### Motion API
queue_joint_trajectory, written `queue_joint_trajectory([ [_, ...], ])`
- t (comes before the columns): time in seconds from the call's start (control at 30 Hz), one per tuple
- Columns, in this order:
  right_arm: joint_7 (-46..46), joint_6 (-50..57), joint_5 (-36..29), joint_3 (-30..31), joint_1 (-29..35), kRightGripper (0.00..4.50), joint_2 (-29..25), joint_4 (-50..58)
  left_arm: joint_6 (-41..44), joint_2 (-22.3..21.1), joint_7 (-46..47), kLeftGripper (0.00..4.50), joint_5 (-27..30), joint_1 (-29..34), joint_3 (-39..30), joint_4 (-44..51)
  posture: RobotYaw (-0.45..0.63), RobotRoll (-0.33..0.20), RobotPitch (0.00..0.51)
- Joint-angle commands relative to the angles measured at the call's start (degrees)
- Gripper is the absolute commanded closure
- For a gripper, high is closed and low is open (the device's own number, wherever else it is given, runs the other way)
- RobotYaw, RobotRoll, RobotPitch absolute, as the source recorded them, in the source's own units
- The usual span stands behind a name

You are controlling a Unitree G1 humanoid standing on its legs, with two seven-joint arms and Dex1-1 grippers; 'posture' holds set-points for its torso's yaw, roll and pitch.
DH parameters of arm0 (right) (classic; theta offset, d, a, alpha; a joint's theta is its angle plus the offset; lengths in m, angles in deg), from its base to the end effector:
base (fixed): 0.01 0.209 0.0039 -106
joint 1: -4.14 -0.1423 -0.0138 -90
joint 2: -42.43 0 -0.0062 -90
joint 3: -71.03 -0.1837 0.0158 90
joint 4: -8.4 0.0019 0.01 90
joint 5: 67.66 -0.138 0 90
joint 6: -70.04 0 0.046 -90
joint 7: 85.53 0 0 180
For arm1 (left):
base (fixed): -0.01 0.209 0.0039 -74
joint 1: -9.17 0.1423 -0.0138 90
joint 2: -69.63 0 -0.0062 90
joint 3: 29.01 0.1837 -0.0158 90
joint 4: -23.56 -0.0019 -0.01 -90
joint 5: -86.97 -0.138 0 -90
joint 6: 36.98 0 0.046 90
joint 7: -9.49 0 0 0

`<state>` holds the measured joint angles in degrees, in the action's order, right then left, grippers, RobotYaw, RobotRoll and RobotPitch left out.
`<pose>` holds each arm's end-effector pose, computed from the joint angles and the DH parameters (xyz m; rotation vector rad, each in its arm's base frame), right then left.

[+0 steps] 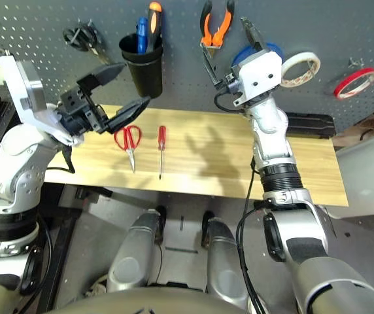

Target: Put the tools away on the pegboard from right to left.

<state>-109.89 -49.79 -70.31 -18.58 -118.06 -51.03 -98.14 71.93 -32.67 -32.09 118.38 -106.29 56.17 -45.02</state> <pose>0.2899 -0.1841 0.1603 -0.4447 -0.7213 0.5017 0.2407 0.1941 0.2141 0.1746 -0.4461 -0.9553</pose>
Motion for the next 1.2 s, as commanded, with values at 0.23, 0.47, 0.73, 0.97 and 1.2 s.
queue_joint_trajectory([
  [0.23, -14.7, 16.0, -4.9, 4.3, 11.9, 0.04, -6.8, 8.2, 3.9, 0.8, 6.1, 0.00, -7.4, 4.8, 4.5, -3.2, 0.29, 0.000, 0.265],
  [0.47, -20.7, 24.9, -3.5, 7.1, 16.3, 0.04, -11.0, 10.2, 6.7, 5.3, 13.1, 0.00, -13.3, 8.1, 10.0, -3.9, 0.28, 0.000, 0.281],
  [0.73, -21.3, 30.8, -1.2, 7.9, 19.3, 0.04, -12.1, 9.7, 10.5, 11.5, 20.5, 0.00, -20.4, 8.6, 14.7, -12.1, 0.27, 0.000, 0.289],
  [0.97, -20.7, 33.3, 0.9, 8.9, 20.6, 0.04, -11.8, 9.1, 10.5, 16.0, 22.6, 0.00, -24.1, 4.2, 16.0, -26.1, 0.26, 0.000, 0.300],
  [1.2, -21.1, 34.1, 1.9, 9.0, 22.3, 0.04, -12.3, 10.7, 6.5, 19.6, 23.8, 0.00, -27.8, -2.1, 16.2, -44.2, 0.24, 0.000, 0.309],
])
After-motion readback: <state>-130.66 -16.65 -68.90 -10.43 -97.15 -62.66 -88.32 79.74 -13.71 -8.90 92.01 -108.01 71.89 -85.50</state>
